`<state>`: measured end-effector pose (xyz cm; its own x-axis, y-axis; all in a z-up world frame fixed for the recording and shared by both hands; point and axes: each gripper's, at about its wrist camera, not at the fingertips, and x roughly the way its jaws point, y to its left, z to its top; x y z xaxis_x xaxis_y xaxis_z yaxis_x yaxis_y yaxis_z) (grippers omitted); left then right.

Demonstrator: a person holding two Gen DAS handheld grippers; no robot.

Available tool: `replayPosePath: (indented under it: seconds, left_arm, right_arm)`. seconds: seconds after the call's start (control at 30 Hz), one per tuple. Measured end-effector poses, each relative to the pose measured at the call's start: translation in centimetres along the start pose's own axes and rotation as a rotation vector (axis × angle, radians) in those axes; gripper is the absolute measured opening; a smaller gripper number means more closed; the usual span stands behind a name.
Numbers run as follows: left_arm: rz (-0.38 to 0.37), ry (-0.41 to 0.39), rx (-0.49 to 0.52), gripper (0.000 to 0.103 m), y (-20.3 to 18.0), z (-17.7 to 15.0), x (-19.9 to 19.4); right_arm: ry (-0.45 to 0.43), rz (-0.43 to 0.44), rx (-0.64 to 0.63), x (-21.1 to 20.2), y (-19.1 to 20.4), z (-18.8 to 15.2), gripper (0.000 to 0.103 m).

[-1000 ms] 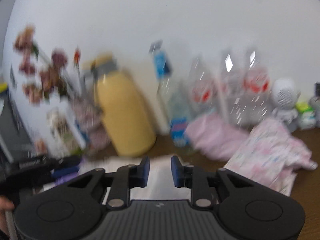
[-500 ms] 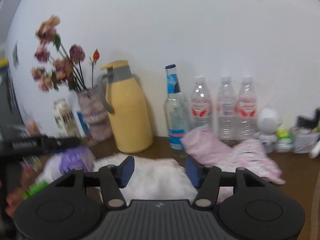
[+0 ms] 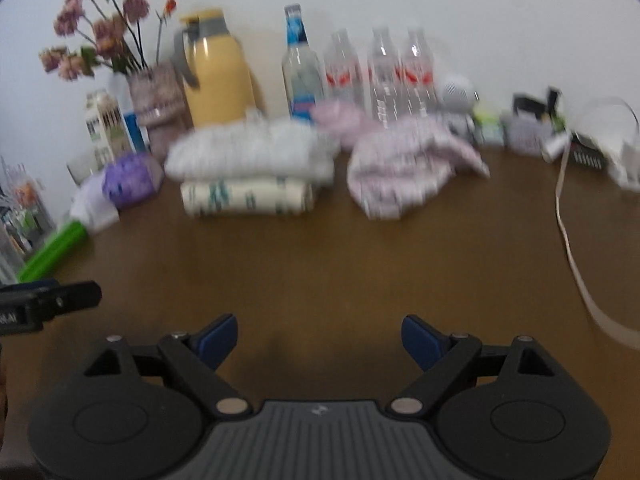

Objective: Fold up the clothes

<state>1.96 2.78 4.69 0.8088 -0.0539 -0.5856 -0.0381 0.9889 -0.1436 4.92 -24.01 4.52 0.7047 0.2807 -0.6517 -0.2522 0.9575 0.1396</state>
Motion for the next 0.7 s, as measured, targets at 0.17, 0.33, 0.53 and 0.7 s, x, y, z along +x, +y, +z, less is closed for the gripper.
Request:
replayPosePath:
  seconds: [0.17, 0.33, 0.53, 0.7]
  left_arm:
    - [0.110, 0.042, 0.061, 0.103, -0.7, -3.4, 0.8]
    - [0.099, 0.070, 0.094, 0.103, -1.2, -4.0, 1.5]
    - [0.110, 0.065, 0.119, 0.103, -1.8, -4.6, 1.8]
    - [0.113, 0.057, 0.110, 0.103, -1.9, -4.8, 1.8]
  right_arm:
    - [0.013, -0.035, 0.008, 0.1, 0.5, -3.3, 0.089]
    - [0.002, -0.098, -0.002, 0.2, 0.8, -4.3, 0.093]
    - [-0.026, -0.167, -0.010, 0.6, 1.7, -5.0, 0.103]
    - [-0.026, -0.185, -0.003, 1.0, 2.2, -4.7, 0.103]
